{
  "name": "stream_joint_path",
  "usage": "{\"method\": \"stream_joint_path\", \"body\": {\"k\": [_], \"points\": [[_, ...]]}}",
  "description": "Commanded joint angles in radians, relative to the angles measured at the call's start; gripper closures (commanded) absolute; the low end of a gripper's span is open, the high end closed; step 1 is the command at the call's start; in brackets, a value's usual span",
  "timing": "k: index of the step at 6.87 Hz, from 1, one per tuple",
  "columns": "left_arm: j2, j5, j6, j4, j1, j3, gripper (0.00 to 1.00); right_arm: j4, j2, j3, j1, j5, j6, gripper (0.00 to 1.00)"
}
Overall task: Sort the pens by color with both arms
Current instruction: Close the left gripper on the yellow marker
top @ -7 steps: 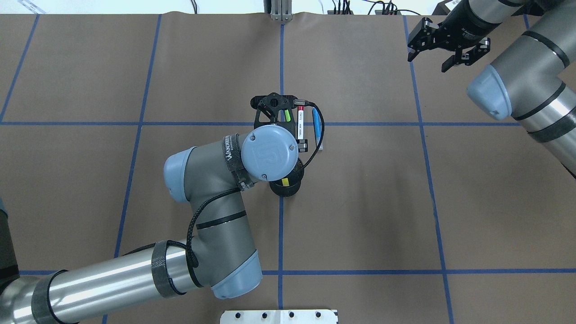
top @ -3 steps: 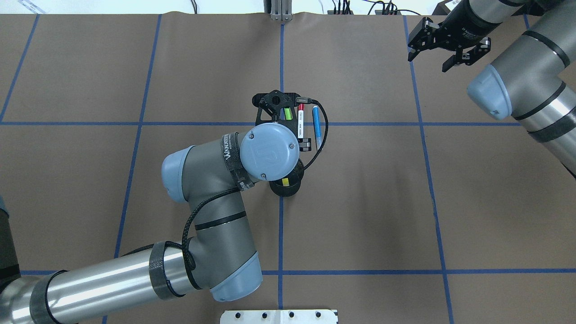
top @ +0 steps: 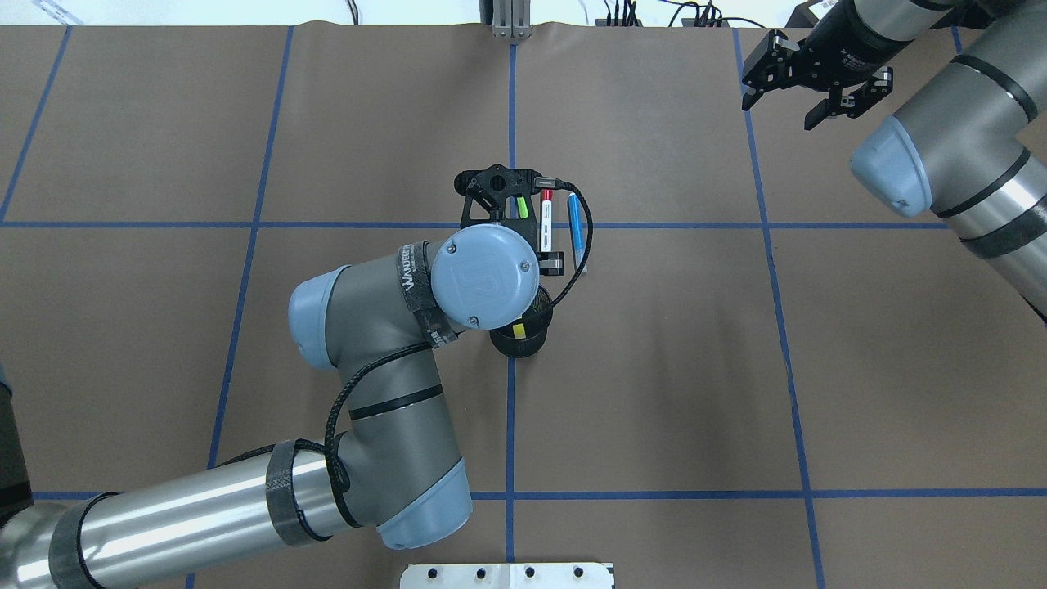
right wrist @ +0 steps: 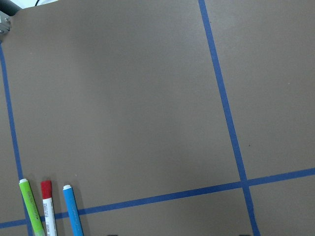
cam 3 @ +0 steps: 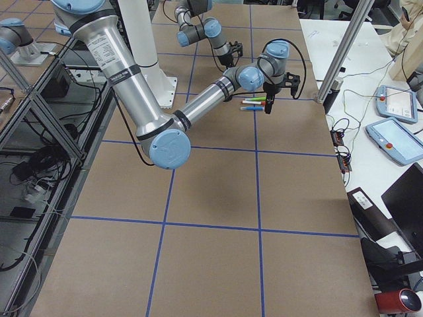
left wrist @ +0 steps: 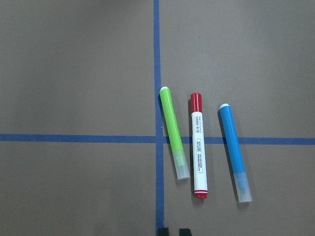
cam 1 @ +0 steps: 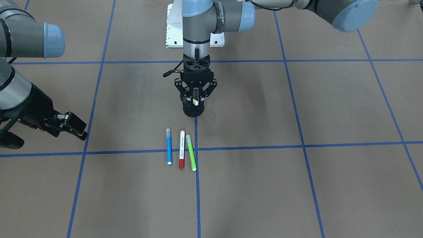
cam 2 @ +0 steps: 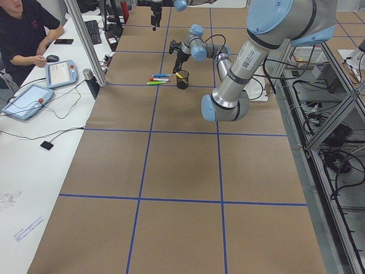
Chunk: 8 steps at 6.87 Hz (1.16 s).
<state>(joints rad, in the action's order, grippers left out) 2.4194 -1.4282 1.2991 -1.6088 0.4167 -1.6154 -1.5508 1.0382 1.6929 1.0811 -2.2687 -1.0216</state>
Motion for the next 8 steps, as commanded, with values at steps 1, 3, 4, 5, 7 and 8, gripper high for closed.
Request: {"method": "stream_joint_path", "body": {"k": [1, 3, 4, 5, 7, 8], "points": [[-0.019, 0.000, 0.003, 0.000, -0.001, -0.014, 0.54, -0.002, -0.001, 0.001, 0.000, 0.000, 0.000, 0.14], [-0.022, 0.002, 0.012, -0.002, -0.004, -0.012, 0.54, 0.000, 0.000, -0.001, 0.000, 0.000, 0.001, 0.14], [-0.020, 0.002, 0.015, -0.003, -0.012, -0.012, 0.54, 0.000, 0.000, -0.002, 0.000, 0.000, 0.003, 0.14], [-0.020, 0.002, 0.032, -0.003, -0.013, -0.014, 0.54, 0.000, 0.000, -0.002, 0.000, 0.000, 0.003, 0.14], [-0.020, 0.002, 0.058, -0.003, -0.028, -0.012, 0.54, -0.002, -0.001, -0.002, 0.005, 0.000, 0.003, 0.14], [-0.020, 0.002, 0.060, -0.005, -0.030, -0.009, 0.55, -0.002, -0.001, -0.001, 0.005, 0.000, 0.003, 0.14]]}}
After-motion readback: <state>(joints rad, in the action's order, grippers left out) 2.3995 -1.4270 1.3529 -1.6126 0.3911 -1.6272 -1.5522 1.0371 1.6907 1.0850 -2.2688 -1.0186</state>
